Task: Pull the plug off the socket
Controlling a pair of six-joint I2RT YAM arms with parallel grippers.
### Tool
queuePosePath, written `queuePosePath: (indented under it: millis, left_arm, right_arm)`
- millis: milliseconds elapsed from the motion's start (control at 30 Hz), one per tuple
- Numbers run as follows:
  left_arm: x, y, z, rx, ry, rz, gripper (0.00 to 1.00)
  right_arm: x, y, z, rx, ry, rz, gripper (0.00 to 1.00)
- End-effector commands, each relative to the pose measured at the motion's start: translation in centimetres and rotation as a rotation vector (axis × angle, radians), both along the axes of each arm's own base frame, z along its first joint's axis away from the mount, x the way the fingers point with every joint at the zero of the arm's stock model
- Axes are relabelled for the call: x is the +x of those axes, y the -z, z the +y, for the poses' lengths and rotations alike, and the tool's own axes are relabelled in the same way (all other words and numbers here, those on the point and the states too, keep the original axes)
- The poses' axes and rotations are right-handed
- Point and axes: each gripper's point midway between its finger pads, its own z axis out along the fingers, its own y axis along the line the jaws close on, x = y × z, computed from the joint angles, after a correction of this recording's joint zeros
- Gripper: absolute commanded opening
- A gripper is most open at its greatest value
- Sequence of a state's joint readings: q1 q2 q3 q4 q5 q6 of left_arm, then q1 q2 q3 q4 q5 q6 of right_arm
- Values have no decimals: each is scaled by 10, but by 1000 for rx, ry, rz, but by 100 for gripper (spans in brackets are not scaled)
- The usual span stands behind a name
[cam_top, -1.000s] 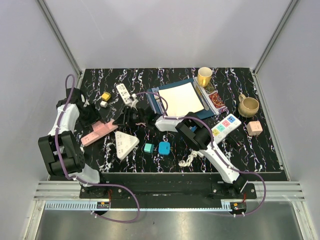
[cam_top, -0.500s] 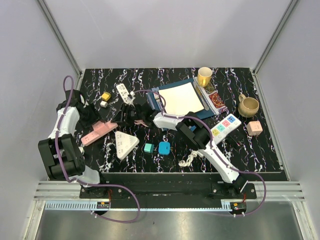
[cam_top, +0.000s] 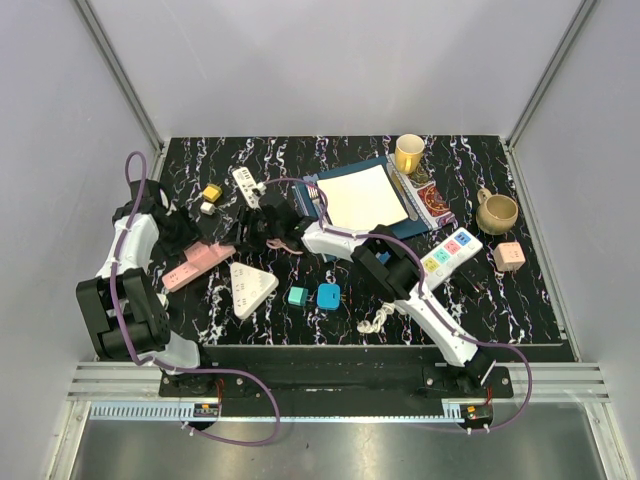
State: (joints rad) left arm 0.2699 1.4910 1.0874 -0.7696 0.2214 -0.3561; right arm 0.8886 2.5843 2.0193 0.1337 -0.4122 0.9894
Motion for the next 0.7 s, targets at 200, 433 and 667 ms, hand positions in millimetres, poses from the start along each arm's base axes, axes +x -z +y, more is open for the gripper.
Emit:
queuePosePath:
  millis: [200,433,667]
  left_arm:
    - [2,-12,-45,-274,53,-76,0]
    - [1,-24,-7,-44,13,-33,0]
    - [14,-40,-12,-17,75,-29,0]
  right_arm:
    - [-14,5,20,156,-61,83,42]
    - [-13,20,14,105,-44,50,0]
    - [-10,59,-2,-48,-5,4,0]
